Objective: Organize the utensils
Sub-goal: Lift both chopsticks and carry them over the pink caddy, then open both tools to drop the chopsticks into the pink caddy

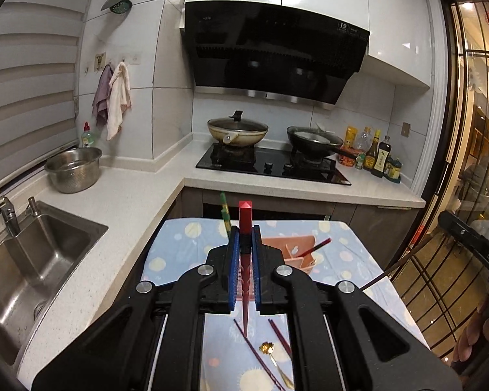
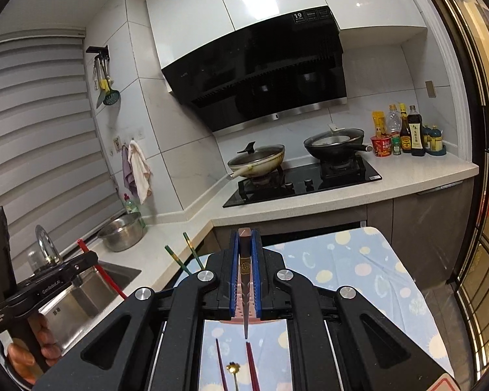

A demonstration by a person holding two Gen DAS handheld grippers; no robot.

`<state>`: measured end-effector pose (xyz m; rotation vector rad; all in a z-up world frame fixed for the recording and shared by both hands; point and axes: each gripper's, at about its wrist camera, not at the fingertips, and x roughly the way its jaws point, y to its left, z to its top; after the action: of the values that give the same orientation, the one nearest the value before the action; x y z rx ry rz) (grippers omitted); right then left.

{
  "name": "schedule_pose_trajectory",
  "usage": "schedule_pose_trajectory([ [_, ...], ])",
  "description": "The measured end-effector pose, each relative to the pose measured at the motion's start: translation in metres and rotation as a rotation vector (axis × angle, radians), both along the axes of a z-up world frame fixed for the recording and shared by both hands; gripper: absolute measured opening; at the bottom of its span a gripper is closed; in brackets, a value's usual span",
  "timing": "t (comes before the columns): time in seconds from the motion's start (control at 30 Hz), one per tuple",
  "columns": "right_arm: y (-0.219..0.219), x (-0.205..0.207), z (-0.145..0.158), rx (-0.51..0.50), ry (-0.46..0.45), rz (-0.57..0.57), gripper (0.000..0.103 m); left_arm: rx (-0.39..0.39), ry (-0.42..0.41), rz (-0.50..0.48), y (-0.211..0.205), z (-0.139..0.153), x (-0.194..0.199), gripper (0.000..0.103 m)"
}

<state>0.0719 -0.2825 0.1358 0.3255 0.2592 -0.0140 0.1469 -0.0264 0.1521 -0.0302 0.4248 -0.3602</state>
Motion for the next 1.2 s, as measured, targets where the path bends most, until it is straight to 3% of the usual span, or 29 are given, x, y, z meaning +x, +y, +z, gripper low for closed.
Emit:
schedule_pose_trajectory([
  [0.27, 0.0, 0.054, 0.022, 0.018, -0.041, 0.002, 0.007, -0.016, -0.079, -0.027, -0.03, 0.033, 0.038, 0.007],
  [0.5, 0.006, 0.099, 0.028, 0.01, -0.053, 0.0, 0.007, -0.024, -0.104, -0.017, -0.046, 0.044, 0.078, 0.007],
  [0.7, 0.003, 0.133, 0.025, 0.027, -0.053, -0.027, 0.007, -0.002, -0.099, 0.0, -0.056, 0.038, 0.107, 0.007],
  [1.2, 0.001, 0.198, -0.03, 0.013, 0.102, -0.023, 0.007, 0.027, 0.013, 0.01, -0.063, -0.007, 0.161, 0.007],
])
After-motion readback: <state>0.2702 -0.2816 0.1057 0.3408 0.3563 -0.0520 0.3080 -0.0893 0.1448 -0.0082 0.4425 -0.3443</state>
